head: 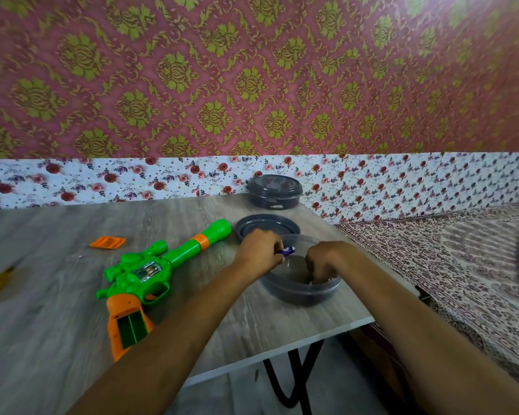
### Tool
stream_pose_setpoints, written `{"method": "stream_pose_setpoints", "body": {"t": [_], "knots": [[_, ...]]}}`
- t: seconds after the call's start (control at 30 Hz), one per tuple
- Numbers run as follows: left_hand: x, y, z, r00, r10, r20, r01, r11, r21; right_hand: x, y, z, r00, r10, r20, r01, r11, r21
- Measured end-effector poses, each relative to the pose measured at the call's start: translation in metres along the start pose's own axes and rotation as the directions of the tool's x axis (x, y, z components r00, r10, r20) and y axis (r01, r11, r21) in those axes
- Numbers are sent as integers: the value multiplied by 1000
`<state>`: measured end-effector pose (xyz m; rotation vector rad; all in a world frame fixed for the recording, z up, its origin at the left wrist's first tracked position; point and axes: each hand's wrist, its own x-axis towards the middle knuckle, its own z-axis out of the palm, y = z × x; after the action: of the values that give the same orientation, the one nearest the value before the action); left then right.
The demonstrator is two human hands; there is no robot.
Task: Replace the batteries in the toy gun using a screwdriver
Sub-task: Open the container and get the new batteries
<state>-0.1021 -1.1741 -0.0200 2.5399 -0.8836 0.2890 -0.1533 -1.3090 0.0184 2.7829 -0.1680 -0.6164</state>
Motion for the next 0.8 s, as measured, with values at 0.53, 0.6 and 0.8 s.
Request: {"method": "stream_pose_setpoints", "body": {"t": [0.53,0.6,0.8], "knots": [[1,-10,3,968,-248,-39,174,777,-604,-8,20,21,969,-29,-246,245,271,931],[-4,-9,-2,955,-296,15,204,617,-760,-12,21,21,968,16,-251,251,-145,957],[-14,-8,-12,957,-288,39,177,471,-864,-9,15,18,988,78,-134,145,-771,620]]}}
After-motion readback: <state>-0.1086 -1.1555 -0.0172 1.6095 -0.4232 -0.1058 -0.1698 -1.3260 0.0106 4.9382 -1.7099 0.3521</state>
